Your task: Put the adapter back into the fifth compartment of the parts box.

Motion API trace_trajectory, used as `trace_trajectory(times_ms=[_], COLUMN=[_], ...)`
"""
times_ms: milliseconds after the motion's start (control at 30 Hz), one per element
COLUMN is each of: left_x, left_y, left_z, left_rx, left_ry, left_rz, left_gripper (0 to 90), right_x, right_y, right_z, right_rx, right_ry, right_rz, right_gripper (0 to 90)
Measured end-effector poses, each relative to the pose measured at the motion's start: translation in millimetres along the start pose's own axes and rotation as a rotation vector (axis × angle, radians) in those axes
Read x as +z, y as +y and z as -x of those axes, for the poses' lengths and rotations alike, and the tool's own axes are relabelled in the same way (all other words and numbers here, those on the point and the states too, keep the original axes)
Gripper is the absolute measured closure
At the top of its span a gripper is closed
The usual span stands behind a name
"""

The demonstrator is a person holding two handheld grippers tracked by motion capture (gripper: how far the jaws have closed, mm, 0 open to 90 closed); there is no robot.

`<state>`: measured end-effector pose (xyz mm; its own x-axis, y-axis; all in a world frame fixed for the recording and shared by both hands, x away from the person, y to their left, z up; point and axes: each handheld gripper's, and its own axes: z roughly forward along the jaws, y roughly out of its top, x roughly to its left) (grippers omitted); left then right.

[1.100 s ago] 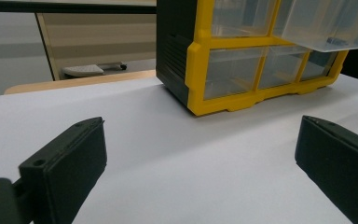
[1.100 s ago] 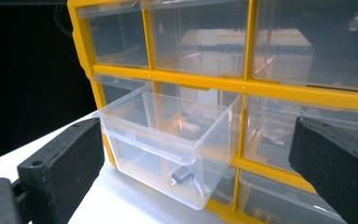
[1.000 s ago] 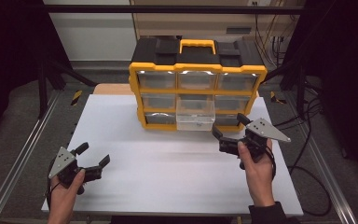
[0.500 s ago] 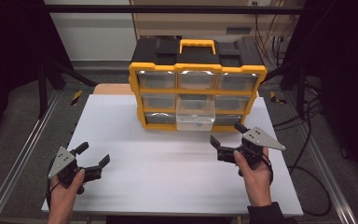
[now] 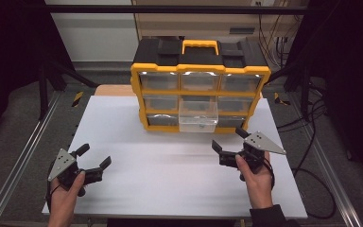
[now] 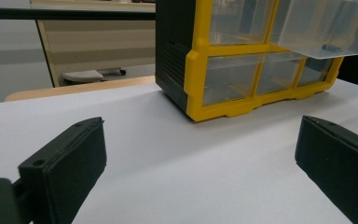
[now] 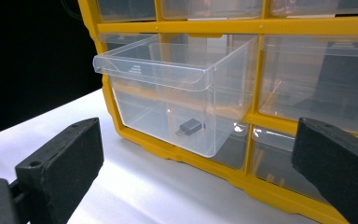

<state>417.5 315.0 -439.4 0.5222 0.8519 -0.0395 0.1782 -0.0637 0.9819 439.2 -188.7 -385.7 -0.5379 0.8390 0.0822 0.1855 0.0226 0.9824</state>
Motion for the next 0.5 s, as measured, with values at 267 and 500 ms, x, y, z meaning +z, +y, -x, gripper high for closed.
trace_trajectory(times_ms=[267,500], left_x=[0.3,0.1], left_y=[-0.1,-0.1], left_z=[0.0,0.3], left_rx=[0.000,0.000], left_ry=[0.000,-0.001], left_rz=[-0.002,-0.002], left_gripper=[1.6,1.6], right_x=[2.7,7.5], right_y=[-5.5,-10.6], right_z=[-1.1,-4.7], right_rx=[0.003,0.000], right_ry=[0.028,0.041], right_rz=[0.002,-0.017], right_gripper=[2.7,2.7])
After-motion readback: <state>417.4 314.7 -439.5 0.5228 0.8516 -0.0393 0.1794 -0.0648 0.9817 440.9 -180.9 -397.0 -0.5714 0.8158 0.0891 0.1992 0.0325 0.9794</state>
